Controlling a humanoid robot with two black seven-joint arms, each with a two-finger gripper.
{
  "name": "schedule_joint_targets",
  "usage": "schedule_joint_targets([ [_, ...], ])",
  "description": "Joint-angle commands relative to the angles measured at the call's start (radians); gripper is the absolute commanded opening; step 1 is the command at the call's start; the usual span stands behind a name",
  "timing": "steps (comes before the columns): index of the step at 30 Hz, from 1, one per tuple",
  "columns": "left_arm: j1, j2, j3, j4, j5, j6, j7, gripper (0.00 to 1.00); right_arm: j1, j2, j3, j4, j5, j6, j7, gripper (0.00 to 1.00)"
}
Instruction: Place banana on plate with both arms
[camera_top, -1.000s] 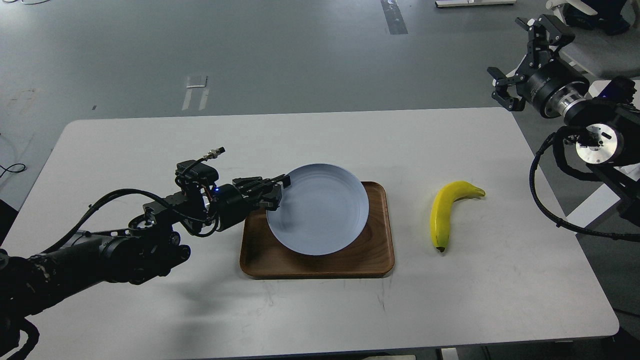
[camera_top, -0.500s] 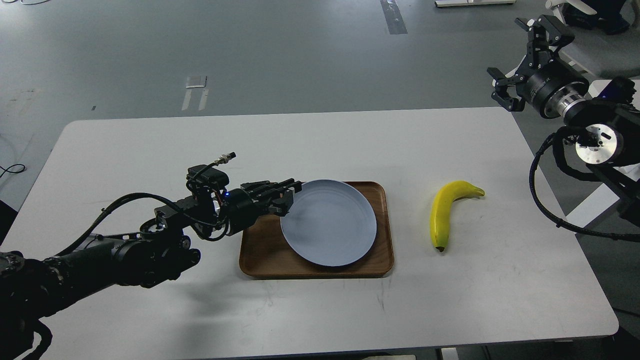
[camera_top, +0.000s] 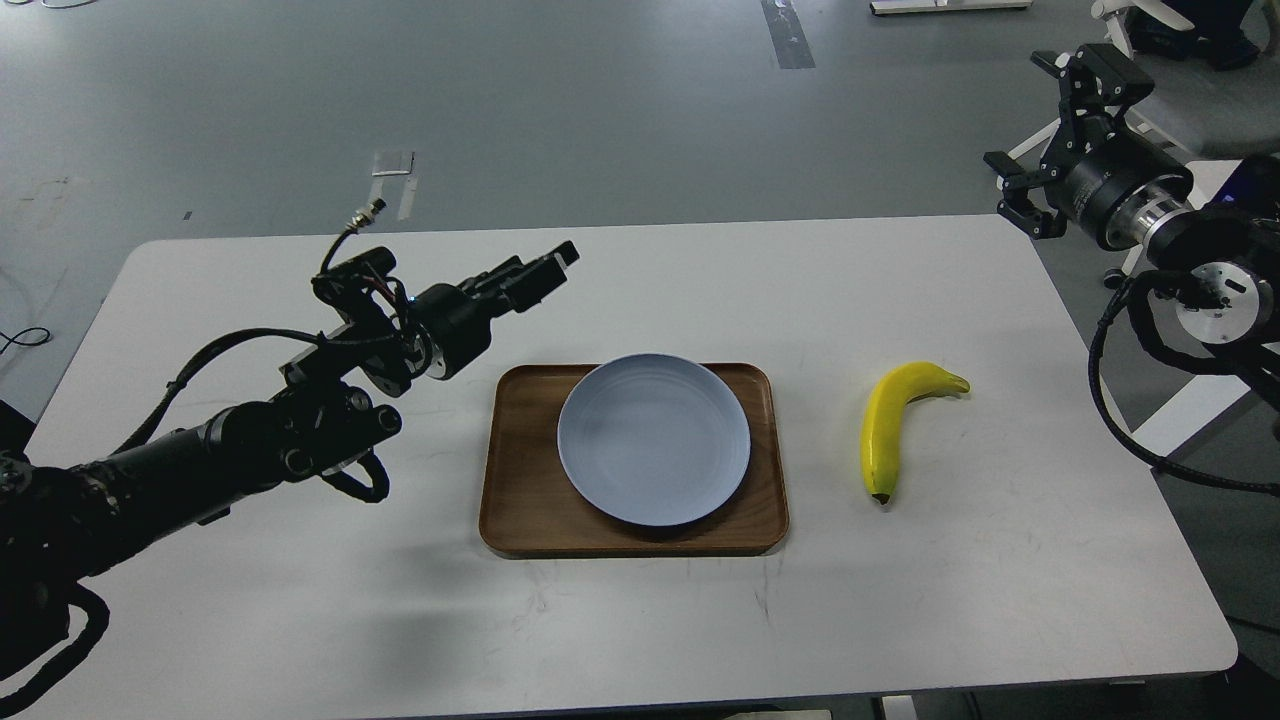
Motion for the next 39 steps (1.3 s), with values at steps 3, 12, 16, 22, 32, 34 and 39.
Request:
schedule_joint_targets([
  [3, -0.076, 0.015, -0.145, 0.006, -0.396, -0.226, 0.146, 0.98, -0.002, -0.081, -0.121, 0.073, -0.632, -0.014, -0.035, 0.96],
  [12, -0.019, 0.026, -0.314, 0.006, -0.427, -0.238, 0.318, 0.98, 0.018, -0.107, -0.330, 0.122, -0.721, 0.006, -0.213, 0.92],
  [16, -0.007, 0.035, -0.316, 0.003, -0.427, -0.237, 0.317, 0.98, 0.024, -0.029, -0.338, 0.127, -0.707, 0.001, -0.282, 0.90],
  [22, 0.005, 0.050, -0.317, 0.000, -0.427, -0.237, 0.315, 0.98, 0.033, 0.023, -0.339, 0.119, -0.698, -0.009, -0.282, 0.90],
  [32, 0.016, 0.052, -0.317, 0.001, -0.424, -0.237, 0.309, 0.98, 0.035, 0.127, -0.411, 0.063, -0.701, -0.040, -0.284, 0.83],
  [34, 0.017, 0.052, -0.316, 0.001, -0.416, -0.237, 0.299, 0.98, 0.038, 0.153, -0.415, 0.047, -0.702, -0.042, -0.285, 0.82],
  [39, 0.028, 0.053, -0.316, 0.001, -0.413, -0.237, 0.286, 0.98, 0.059, 0.186, -0.422, 0.017, -0.701, -0.042, -0.287, 0.73],
])
